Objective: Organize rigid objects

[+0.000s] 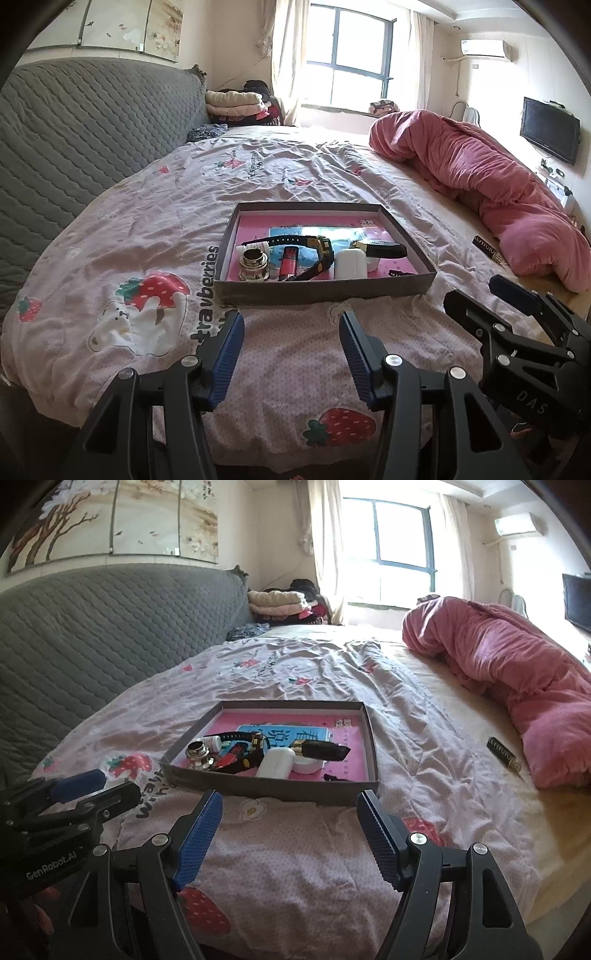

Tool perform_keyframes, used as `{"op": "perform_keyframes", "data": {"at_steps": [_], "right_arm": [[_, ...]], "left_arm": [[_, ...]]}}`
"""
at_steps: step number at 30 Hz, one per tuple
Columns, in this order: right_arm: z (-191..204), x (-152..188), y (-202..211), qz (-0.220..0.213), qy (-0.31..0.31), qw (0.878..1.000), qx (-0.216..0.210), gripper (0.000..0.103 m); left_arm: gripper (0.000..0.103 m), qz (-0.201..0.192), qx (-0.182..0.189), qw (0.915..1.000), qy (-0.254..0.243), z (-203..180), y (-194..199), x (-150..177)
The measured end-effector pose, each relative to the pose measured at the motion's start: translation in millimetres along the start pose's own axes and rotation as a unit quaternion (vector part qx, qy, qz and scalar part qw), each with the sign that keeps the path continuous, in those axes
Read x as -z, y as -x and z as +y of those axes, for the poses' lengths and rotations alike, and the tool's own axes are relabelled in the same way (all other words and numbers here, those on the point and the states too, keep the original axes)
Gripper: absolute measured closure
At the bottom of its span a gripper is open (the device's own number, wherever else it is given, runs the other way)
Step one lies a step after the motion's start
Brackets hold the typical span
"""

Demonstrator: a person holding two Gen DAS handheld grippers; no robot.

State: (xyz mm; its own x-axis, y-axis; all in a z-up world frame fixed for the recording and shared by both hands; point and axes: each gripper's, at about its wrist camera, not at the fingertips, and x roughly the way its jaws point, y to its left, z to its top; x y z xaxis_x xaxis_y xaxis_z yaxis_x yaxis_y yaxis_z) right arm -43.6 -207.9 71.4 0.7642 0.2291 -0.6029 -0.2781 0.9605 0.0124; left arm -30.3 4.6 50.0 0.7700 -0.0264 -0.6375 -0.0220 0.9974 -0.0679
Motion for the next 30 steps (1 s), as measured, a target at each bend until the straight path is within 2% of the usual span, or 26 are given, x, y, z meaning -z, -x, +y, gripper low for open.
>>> {"op": "perform_keyframes", "data": {"at_steps": [8,21,30], "right_arm": [[-4,13,-14,0.027,-0.011,1.0,0.005,0.027],[-4,31,-54,0.074,-0.014,0.997,0.007,0.027],[0,36,-74,0.087,-0.003,0.996,0.005,0.027]], "left_arm": [[0.05,0.008,-0.003,0.9999,0.009,6,-7,6],[0.05,0.039,-0.011,0.9991,0.014,13,-39,13],[0.05,0.055,-0.016,0.9983,0.012,15,-59,16]]}}
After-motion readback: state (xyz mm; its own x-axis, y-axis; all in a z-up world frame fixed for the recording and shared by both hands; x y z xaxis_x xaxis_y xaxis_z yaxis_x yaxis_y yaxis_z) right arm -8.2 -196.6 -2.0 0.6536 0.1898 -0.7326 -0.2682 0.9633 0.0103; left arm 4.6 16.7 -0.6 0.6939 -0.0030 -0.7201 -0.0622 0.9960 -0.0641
